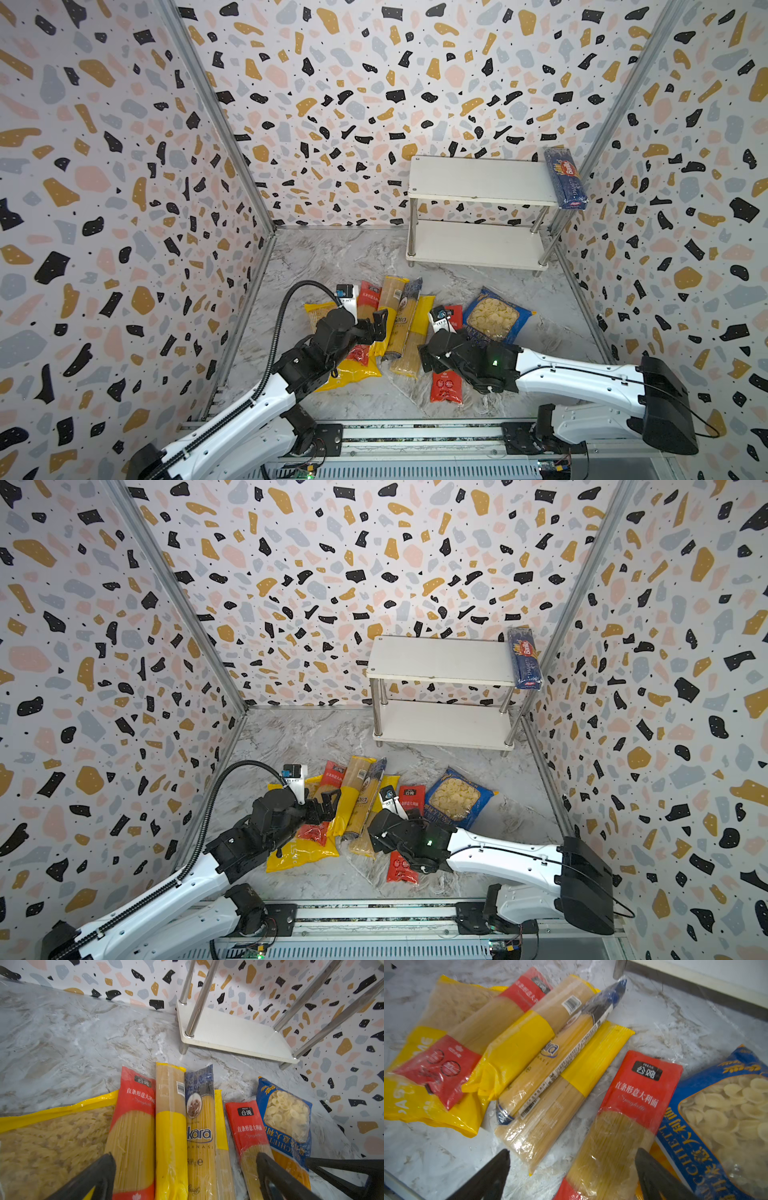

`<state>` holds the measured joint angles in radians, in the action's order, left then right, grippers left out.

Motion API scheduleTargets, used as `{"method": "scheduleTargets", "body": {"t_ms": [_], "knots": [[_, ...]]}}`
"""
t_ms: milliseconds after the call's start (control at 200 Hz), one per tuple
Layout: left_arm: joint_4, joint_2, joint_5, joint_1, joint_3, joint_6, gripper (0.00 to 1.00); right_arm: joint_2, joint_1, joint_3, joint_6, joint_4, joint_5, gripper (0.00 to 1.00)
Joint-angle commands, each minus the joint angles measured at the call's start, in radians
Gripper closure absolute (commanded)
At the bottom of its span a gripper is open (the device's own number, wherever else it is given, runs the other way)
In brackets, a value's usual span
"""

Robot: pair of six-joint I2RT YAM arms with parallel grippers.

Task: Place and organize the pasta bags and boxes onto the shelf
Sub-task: 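Move the right gripper back down to the red-labelled spaghetti pack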

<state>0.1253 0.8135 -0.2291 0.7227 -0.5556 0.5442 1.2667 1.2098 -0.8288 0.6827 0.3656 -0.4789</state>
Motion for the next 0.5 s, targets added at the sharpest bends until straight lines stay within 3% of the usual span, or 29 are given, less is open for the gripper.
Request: {"method": "scheduleTargets", "body": {"t_ms": [0,145,496], "knots": [[-0.096,0.035,-0.016,0.024,0.036,0.016,0.0,-0.008,0.023,0.029,0.135,0.06,-0.025,0.05],[-0.147,0.103,-0.012,0.072,0.064,0.014,0.01,-0.004,0.041,0.087,0.238,0.072,-0.004,0.05],[-0.239,0.182,-0.011,0.147,0.098,0.011,0.01,0.074,0.053,0.155,0.361,0.052,0.029,0.04]]}}
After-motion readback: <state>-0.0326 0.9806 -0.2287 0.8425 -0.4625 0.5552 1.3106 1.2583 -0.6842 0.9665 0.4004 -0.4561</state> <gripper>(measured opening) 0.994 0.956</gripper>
